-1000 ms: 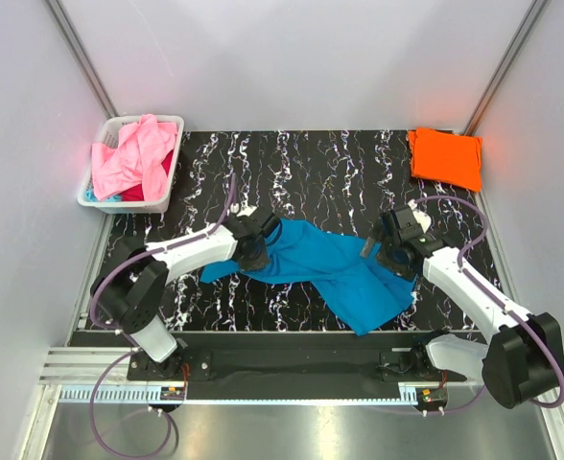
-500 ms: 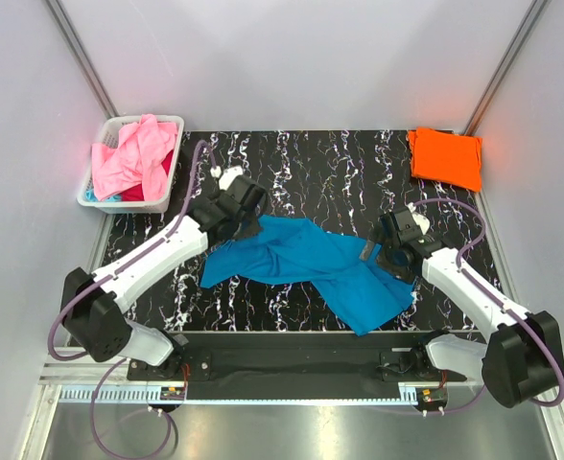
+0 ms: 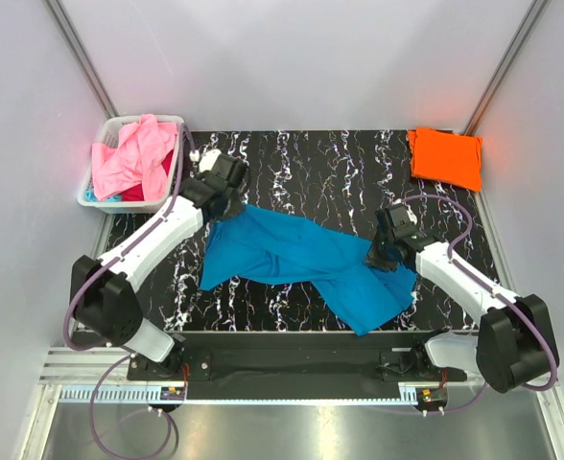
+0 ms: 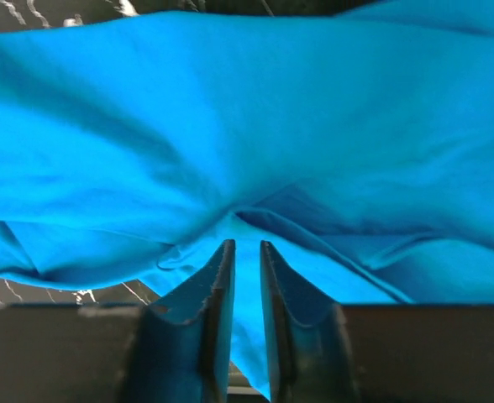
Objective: Fold and stack the t-shirts
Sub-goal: Flatten the tshirt out
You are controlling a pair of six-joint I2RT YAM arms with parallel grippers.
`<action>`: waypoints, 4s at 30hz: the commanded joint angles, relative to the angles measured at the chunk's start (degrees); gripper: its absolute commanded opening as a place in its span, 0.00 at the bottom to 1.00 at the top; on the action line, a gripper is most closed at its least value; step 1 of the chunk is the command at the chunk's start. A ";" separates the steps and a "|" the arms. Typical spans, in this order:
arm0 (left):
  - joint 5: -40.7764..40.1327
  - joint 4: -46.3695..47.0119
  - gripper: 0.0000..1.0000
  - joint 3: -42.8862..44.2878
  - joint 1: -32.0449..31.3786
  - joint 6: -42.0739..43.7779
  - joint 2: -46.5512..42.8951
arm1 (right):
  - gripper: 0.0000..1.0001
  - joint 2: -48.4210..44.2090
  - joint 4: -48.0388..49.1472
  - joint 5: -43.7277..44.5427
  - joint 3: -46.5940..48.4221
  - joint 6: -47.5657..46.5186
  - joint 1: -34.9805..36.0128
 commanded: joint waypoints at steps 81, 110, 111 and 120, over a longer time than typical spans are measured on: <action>-3.12 1.80 0.34 -22.14 7.41 -9.24 -0.57 | 0.00 -3.59 -8.78 11.56 6.59 3.90 4.43; 6.38 15.07 0.21 -26.18 11.45 -6.51 6.29 | 0.00 -2.01 -9.04 9.63 8.00 2.84 4.34; 6.64 14.90 0.15 -26.18 11.54 -6.51 6.21 | 0.00 -1.92 -9.04 9.54 8.17 3.02 4.43; 7.69 11.47 0.00 -25.04 11.54 -5.11 -2.75 | 0.00 -3.67 -12.20 12.70 9.84 3.37 4.34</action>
